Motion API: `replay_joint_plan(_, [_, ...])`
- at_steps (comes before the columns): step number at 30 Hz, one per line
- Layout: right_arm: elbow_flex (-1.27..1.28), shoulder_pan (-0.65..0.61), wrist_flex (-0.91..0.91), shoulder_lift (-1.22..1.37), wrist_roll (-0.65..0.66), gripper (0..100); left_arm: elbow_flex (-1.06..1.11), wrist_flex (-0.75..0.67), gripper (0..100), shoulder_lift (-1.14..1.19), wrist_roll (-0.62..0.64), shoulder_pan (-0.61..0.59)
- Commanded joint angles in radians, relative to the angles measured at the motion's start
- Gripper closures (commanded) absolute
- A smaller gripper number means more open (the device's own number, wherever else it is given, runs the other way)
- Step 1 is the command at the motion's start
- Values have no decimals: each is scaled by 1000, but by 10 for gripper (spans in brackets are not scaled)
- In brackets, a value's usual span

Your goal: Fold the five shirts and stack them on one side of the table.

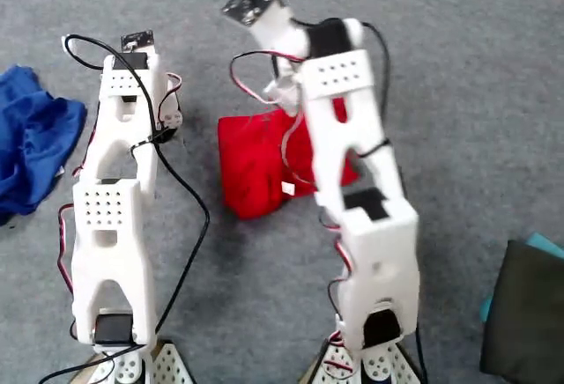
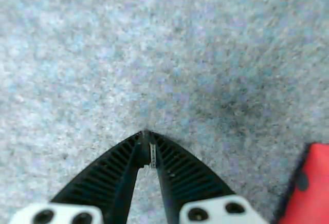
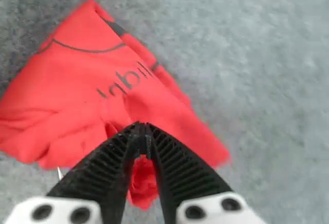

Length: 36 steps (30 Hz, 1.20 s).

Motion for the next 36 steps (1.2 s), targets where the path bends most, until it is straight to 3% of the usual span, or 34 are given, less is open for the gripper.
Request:
replay_joint_plan(1, [-205,-30,66,113,6,993,-15,-34,981,-10,-8,-26])
replay_joint_plan(4, [-289,-39,107,185,6,993,-37,-31,981,-4,-8,-28])
replay_joint_plan(11, [-217,-41,107,196,6,993,-34,-28,981,-2,-8,-23])
replay_joint_plan(19, [12,30,107,176,6,993,-40,-28,981,-2,-6,-23])
replay_joint_plan(26, [257,101,107,-28,54,993,-40,-28,981,-1,-6,-23])
replay_joint_plan(31, [498,209,69,-145,129,993,-38,-28,981,-1,-6,-25])
replay_joint_plan(36, [680,397,-100,-193,247,993,-37,-28,981,-1,-6,-23])
